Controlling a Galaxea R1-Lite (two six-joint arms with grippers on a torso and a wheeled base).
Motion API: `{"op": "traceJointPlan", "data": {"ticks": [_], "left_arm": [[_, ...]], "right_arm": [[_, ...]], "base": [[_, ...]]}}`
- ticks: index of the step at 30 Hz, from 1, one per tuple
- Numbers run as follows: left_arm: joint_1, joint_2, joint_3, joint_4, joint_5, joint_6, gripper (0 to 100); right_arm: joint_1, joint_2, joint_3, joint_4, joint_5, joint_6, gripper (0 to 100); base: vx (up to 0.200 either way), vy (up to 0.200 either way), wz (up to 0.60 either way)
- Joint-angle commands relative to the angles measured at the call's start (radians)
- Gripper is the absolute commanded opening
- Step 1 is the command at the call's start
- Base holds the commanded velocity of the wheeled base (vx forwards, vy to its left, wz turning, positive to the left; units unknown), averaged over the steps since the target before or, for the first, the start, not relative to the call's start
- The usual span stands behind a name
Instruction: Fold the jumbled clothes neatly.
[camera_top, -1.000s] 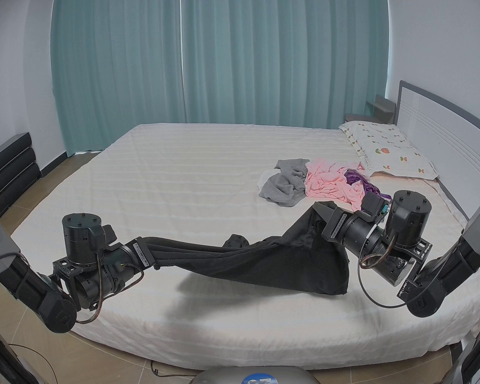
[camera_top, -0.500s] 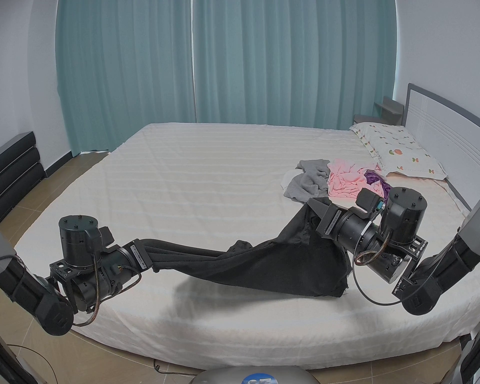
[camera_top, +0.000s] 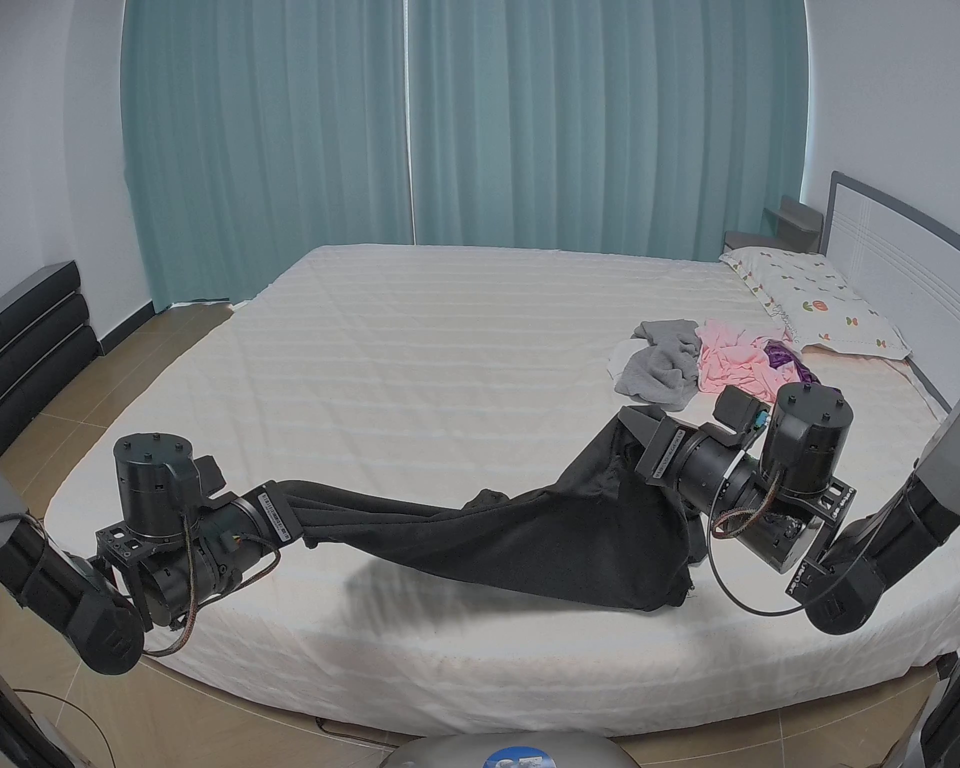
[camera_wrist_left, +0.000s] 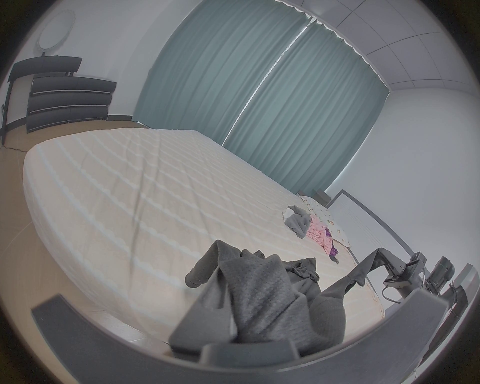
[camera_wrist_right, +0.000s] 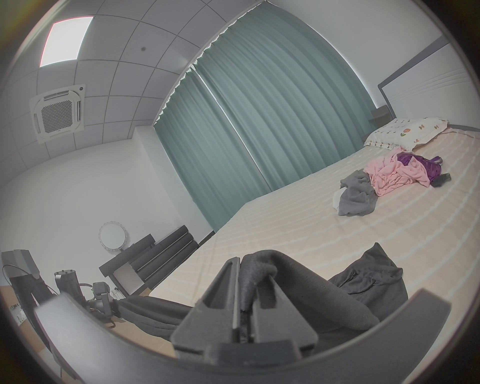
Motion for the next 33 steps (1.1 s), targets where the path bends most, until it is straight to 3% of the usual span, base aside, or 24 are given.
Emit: {"op": "traceJointPlan", "data": {"ticks": [1, 16, 20, 28, 33], "left_arm": [[0.001, -0.001, 0.002, 0.0, 0.0, 0.0, 0], [-0.004, -0.001, 0.028, -0.001, -0.001, -0.002, 0], [-0.007, -0.011, 0.047, -0.001, 0.0, 0.0, 0], [-0.009, -0.171, 0.096, 0.0, 0.006, 0.003, 0], [-0.013, -0.32, 0.119, 0.013, 0.006, 0.012, 0]], "right_arm": [[-0.001, -0.002, 0.019, -0.002, 0.0, 0.0, 0], [-0.011, -0.008, 0.146, -0.111, -0.001, 0.0, 0], [-0.008, -0.036, 0.189, -0.134, -0.003, 0.0, 0], [0.001, -0.183, 0.304, -0.212, -0.027, -0.012, 0], [0.035, -0.362, 0.349, -0.201, -0.052, -0.032, 0]], "base": [[0.0, 0.0, 0.0], [0.0, 0.0, 0.0], [-0.2, 0.0, 0.0], [-0.2, 0.0, 0.0], [0.0, 0.0, 0.0]]}}
